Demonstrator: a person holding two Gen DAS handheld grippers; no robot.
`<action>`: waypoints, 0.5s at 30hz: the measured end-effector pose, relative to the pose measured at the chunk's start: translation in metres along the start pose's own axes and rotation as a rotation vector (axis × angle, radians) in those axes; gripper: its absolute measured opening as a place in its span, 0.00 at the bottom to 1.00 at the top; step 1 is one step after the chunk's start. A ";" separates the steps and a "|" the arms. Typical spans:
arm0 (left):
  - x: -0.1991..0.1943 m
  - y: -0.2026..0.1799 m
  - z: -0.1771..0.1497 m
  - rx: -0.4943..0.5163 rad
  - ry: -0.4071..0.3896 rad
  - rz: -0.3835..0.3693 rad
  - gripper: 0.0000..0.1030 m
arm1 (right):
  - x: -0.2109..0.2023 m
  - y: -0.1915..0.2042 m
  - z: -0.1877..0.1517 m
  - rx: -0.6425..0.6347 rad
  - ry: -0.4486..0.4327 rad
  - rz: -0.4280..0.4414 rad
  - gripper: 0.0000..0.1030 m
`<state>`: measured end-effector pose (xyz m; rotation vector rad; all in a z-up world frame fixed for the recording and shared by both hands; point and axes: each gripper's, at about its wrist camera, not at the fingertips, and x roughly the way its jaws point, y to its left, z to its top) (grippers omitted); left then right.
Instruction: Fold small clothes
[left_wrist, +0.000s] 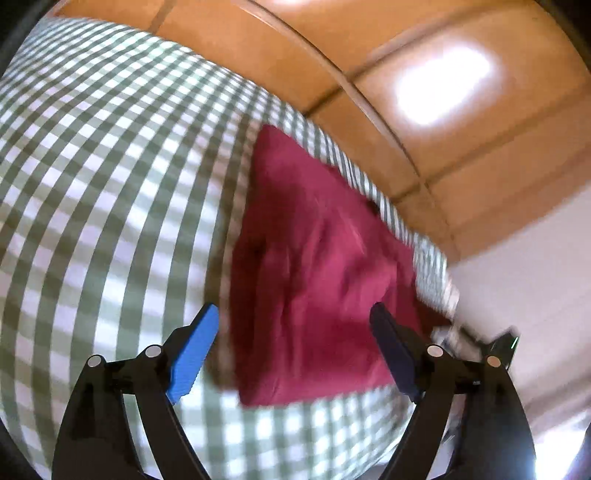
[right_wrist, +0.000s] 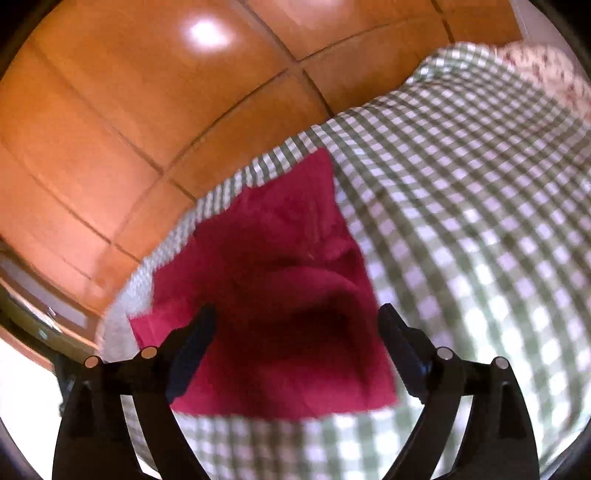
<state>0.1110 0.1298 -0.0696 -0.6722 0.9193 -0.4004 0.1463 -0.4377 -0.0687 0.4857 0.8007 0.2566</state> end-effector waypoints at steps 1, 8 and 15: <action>0.001 -0.002 -0.010 0.033 0.021 0.004 0.80 | 0.001 -0.001 -0.007 -0.025 0.010 -0.027 0.86; 0.025 -0.013 -0.047 0.136 0.097 0.066 0.46 | 0.038 -0.009 -0.041 -0.086 0.090 -0.134 0.59; 0.022 -0.012 -0.046 0.157 0.104 0.055 0.19 | 0.028 -0.008 -0.047 -0.056 0.092 -0.109 0.25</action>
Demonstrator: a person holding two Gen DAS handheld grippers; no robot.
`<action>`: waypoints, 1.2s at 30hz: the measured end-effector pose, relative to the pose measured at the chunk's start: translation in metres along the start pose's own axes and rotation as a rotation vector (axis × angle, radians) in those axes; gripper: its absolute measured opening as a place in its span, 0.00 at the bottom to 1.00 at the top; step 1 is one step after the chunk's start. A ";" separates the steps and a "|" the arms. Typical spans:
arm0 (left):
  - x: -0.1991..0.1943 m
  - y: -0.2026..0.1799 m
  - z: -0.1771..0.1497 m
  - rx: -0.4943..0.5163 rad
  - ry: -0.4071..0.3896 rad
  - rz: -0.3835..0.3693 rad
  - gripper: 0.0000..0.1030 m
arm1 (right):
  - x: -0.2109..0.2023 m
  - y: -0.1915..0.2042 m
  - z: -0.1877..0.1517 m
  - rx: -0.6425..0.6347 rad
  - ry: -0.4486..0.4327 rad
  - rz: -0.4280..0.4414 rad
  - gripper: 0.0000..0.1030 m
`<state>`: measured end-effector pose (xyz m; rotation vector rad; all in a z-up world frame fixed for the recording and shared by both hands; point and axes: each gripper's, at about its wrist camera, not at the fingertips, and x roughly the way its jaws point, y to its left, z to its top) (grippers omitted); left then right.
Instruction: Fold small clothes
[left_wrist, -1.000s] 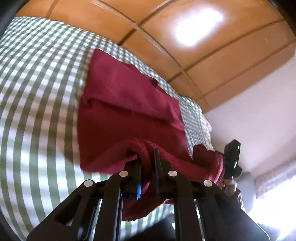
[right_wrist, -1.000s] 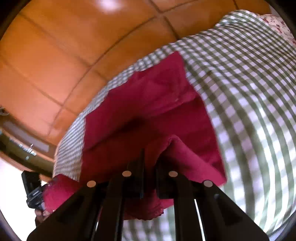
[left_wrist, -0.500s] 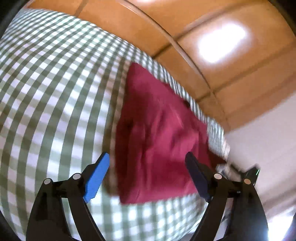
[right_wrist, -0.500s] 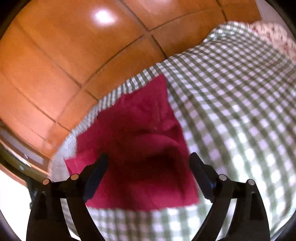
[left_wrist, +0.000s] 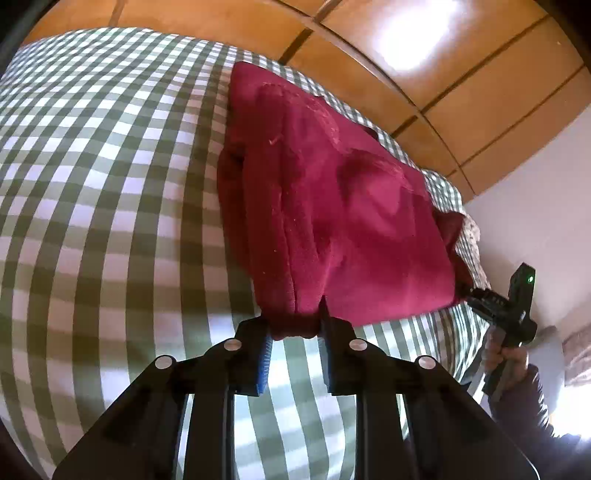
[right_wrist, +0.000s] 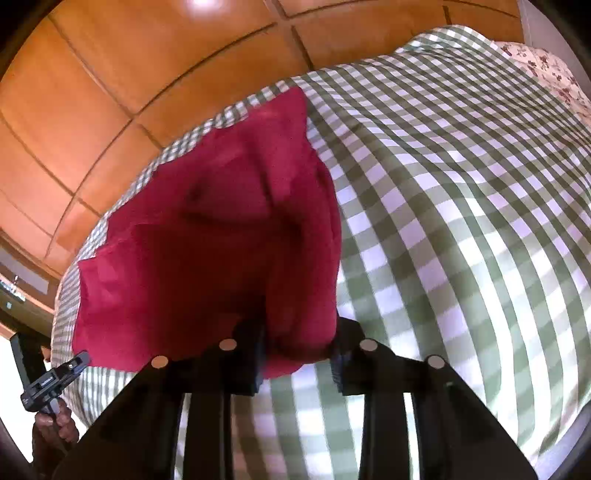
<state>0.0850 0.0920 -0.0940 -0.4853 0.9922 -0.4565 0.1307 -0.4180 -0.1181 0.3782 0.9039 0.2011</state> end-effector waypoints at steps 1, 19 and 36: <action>-0.003 0.000 -0.004 0.004 -0.001 -0.002 0.19 | -0.004 0.002 -0.004 0.000 0.004 0.005 0.24; -0.073 0.005 -0.078 0.030 0.047 -0.003 0.28 | -0.080 0.021 -0.100 -0.148 0.108 0.021 0.43; -0.039 -0.001 0.003 0.072 -0.058 0.011 0.12 | -0.037 0.047 -0.035 -0.238 0.008 -0.093 0.08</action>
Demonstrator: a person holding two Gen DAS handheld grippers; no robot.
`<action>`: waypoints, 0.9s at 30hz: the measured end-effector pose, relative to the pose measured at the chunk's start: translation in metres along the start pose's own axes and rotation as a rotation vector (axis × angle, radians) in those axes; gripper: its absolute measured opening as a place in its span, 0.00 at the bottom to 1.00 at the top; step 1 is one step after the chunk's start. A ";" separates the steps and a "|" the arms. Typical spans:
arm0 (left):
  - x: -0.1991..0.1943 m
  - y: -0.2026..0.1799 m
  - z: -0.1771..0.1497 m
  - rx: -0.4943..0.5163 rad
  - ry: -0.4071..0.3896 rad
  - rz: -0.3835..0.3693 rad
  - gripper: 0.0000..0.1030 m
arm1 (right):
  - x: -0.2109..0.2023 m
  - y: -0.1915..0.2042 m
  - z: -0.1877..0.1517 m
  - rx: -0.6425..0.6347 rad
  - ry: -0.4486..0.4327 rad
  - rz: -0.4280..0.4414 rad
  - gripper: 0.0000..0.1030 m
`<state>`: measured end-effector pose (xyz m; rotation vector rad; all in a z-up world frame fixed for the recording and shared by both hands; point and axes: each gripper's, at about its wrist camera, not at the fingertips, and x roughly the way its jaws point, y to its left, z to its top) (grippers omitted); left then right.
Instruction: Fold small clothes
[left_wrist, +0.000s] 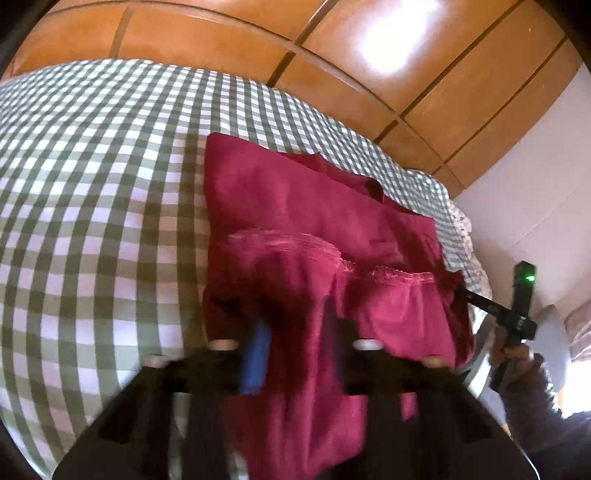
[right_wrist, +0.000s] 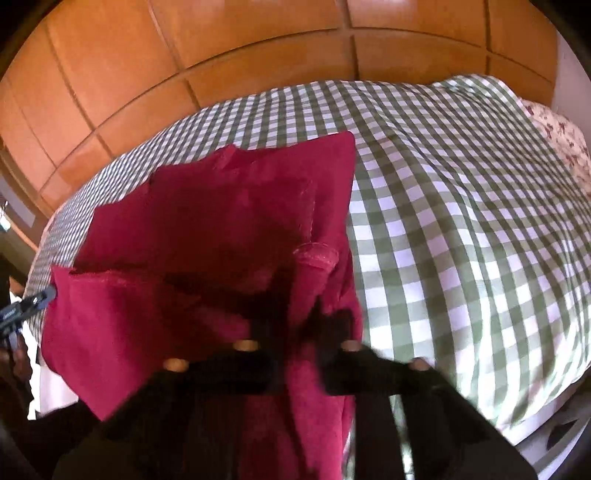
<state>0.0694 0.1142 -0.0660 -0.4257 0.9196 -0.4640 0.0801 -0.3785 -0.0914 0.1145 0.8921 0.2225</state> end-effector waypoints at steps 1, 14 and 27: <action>-0.004 0.003 0.000 -0.012 -0.013 -0.014 0.10 | -0.008 -0.001 0.000 0.005 -0.010 0.004 0.08; -0.044 -0.009 0.040 0.011 -0.183 -0.003 0.07 | -0.051 0.015 0.072 0.037 -0.204 0.076 0.07; 0.055 0.026 0.135 -0.039 -0.128 0.200 0.06 | 0.070 -0.017 0.160 0.208 -0.124 -0.072 0.05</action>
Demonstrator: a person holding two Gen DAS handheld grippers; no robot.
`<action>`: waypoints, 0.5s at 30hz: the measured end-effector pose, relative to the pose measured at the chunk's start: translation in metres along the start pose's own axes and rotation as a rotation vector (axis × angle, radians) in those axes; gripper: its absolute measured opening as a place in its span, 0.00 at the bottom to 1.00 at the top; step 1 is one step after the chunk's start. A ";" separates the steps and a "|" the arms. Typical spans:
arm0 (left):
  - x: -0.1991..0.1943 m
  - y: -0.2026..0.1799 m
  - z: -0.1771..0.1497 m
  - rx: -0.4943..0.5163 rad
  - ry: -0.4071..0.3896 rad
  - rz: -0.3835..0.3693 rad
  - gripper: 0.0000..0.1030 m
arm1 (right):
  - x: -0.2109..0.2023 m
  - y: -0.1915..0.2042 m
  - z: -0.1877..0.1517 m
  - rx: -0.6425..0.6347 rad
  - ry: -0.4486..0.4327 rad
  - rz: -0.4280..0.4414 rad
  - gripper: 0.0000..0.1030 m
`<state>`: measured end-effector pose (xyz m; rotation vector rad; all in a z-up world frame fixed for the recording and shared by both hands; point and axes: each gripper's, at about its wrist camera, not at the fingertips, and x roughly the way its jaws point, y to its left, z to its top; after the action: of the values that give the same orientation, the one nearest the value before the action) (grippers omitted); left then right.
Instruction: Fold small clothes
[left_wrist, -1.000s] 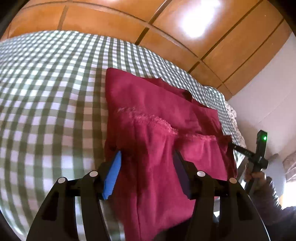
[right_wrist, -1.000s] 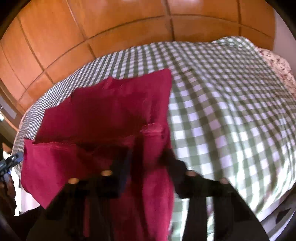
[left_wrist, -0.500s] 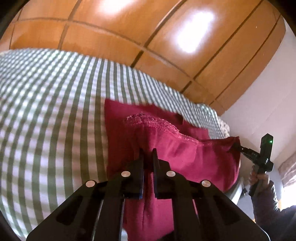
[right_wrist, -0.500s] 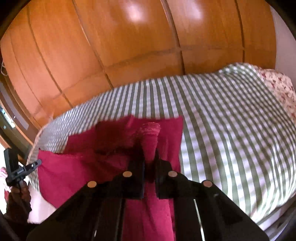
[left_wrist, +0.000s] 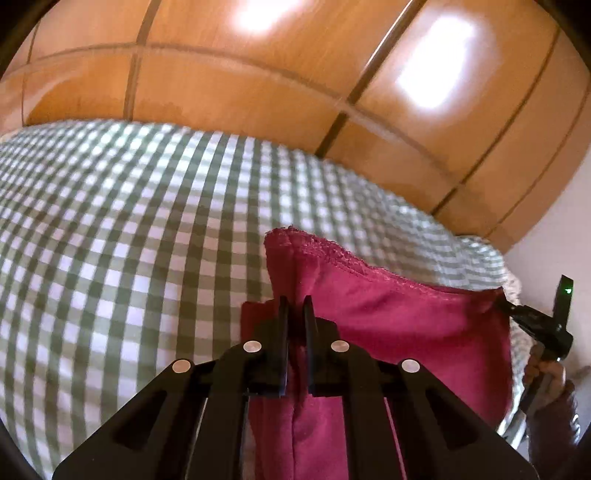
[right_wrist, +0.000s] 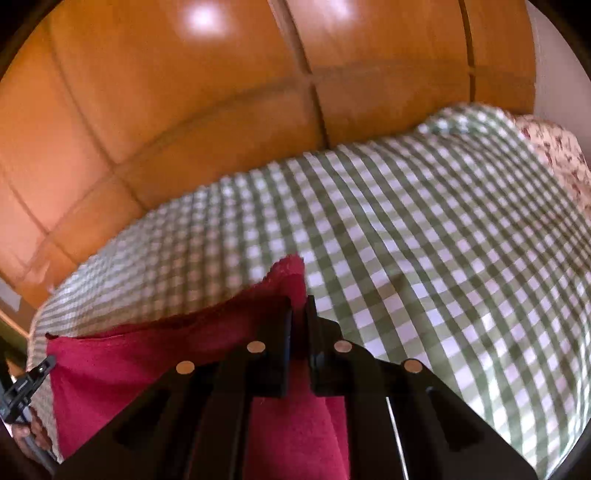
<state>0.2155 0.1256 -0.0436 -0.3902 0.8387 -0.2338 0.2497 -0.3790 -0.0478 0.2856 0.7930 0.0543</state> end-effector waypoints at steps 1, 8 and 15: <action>0.014 0.003 -0.001 -0.006 0.023 0.028 0.06 | 0.013 -0.003 -0.002 0.011 0.019 -0.015 0.05; 0.034 0.002 -0.006 0.002 0.073 0.136 0.22 | 0.041 -0.015 -0.015 0.007 0.055 -0.064 0.35; -0.021 -0.028 -0.021 0.062 -0.082 0.124 0.44 | -0.027 0.015 -0.028 -0.102 -0.063 0.004 0.57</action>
<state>0.1842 0.1026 -0.0300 -0.2865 0.7702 -0.1277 0.2118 -0.3620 -0.0434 0.1910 0.7246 0.0886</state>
